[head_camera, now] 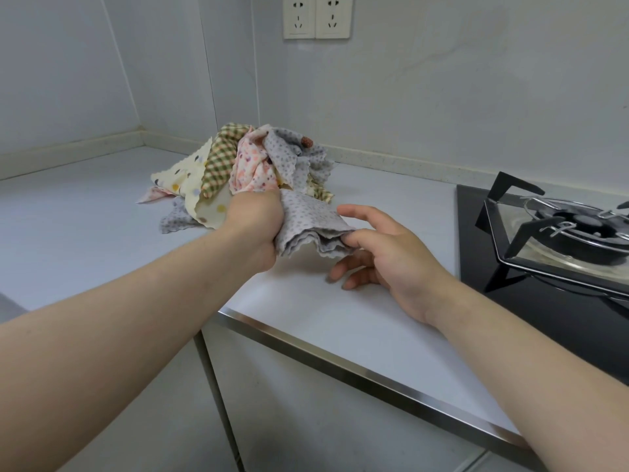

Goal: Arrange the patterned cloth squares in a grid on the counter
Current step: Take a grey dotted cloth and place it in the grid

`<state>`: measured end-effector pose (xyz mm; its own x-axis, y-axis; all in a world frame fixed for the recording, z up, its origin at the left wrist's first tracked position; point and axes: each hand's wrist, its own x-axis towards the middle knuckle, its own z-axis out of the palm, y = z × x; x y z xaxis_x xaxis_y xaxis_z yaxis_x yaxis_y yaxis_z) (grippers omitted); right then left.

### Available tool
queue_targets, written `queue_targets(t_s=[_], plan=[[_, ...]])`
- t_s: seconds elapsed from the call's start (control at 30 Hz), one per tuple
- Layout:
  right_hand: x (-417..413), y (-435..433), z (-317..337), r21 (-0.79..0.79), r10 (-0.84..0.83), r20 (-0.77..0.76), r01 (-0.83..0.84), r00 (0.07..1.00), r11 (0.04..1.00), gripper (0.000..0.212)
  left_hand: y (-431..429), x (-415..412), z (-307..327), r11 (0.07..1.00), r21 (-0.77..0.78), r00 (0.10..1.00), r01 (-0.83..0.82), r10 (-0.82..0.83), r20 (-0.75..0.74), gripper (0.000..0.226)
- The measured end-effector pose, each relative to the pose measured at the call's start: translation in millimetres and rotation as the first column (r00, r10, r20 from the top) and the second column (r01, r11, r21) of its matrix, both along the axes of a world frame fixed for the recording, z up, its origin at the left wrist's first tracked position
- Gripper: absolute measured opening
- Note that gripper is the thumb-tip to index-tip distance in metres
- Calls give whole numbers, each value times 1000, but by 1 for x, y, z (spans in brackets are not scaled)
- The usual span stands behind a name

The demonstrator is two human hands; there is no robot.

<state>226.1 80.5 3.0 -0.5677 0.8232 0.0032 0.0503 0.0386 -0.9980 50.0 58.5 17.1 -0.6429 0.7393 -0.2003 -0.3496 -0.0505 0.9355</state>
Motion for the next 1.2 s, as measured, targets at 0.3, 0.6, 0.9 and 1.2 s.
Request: queue_targets(t_s=[0.3,0.6,0.9,1.2], plan=[[-2,0,-3,130,-172,112,157,979,979,45,2,11,-5,1000,0,990,11,-10,-142,24],[-2,4,-3,123,-241,214,218,947,968,54,0,12,-1,995,-17,930,-97,84,-358,46],[0,-2,4,148,-263,107,246,959,958,40,4,11,-9,995,30,924,-91,96,-371,26],[24,12,15,-521,-142,-492,-159,859,839,66,-12,29,4,997,66,736,-31,68,-673,40]])
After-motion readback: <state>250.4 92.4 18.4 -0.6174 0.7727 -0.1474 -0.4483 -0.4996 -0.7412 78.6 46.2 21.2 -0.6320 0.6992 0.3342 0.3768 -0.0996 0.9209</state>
